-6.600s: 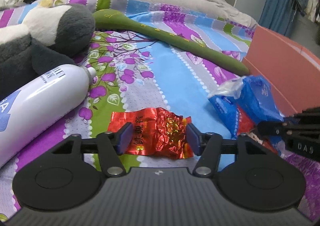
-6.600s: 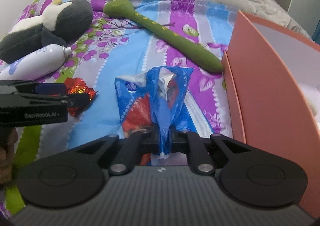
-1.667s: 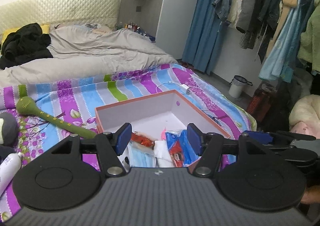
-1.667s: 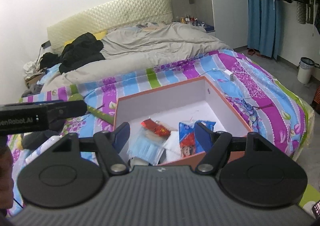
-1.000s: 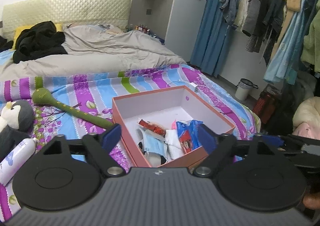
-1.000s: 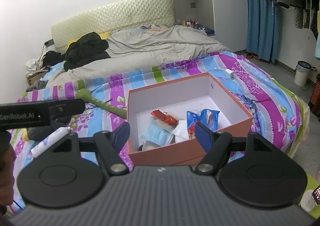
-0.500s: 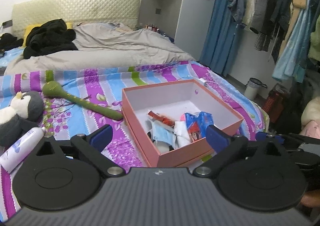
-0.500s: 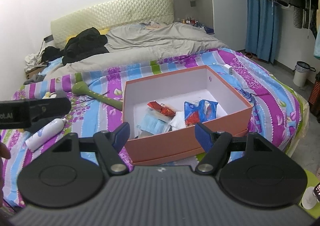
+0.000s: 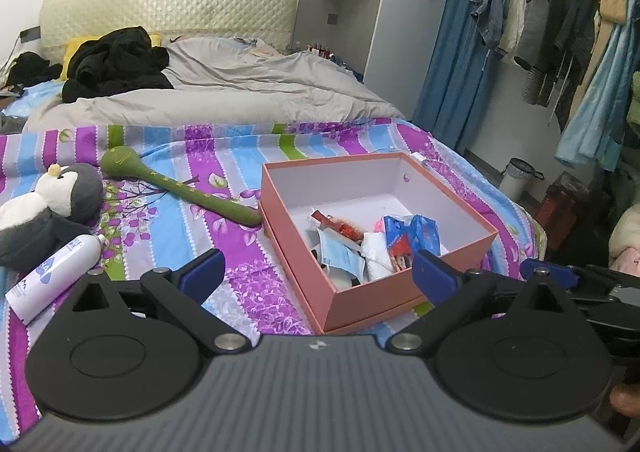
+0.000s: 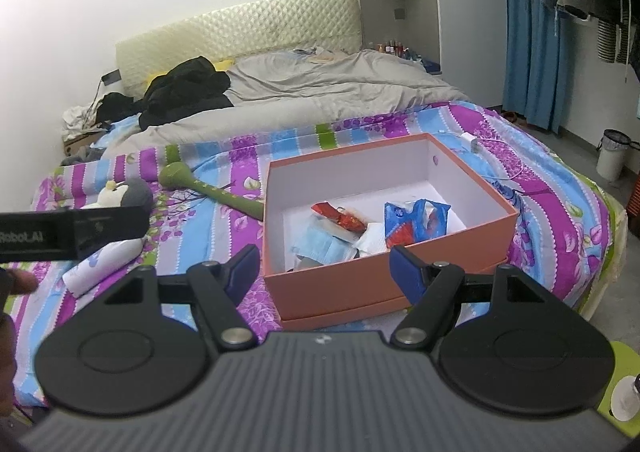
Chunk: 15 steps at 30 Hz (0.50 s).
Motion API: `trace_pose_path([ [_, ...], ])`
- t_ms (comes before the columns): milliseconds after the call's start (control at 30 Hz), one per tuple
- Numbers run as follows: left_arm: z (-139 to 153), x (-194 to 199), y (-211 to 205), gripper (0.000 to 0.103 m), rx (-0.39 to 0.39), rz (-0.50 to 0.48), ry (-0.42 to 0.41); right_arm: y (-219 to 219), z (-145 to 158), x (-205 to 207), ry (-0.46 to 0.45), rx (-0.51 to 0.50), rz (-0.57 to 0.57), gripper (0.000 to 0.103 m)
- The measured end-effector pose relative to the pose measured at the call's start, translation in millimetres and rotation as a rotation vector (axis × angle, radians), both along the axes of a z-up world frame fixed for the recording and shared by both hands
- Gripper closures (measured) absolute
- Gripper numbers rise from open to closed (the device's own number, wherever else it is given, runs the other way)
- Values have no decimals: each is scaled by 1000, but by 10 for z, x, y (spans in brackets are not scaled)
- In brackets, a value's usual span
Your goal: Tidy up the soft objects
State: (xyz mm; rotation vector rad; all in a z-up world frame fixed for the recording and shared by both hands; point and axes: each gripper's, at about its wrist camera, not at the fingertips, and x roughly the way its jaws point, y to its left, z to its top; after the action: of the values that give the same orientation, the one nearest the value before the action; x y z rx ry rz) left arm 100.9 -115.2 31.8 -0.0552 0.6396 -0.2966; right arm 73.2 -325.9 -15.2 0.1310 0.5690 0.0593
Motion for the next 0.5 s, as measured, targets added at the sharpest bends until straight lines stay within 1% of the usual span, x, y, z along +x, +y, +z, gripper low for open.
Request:
trace_pose_path([
  [33, 2, -5, 7, 2, 2, -2, -1, 0, -7, -10, -5, 1, -2, 29],
  [67, 4, -12, 15, 2, 3, -3, -4, -6, -10, -19, -10, 5, -2, 26],
  [100, 4, -16, 21, 2, 4, -2, -5, -6, -12, -23, -12, 8, -5, 19],
  [133, 9, -15, 27, 2, 3, 1, -5, -6, -16, -18, -10, 5, -13, 7],
  [167, 11, -18, 34, 2, 2, 2, -6, -4, -22, -14, -9, 1, -21, 0],
  [300, 8, -22, 38, 2, 0, 13, -7, -4, -34, 9, -7, 11, -32, 0],
  [500, 14, -36, -9, 2, 15, 3, -13, 11, -53, 18, 0, -12, -32, 0],
])
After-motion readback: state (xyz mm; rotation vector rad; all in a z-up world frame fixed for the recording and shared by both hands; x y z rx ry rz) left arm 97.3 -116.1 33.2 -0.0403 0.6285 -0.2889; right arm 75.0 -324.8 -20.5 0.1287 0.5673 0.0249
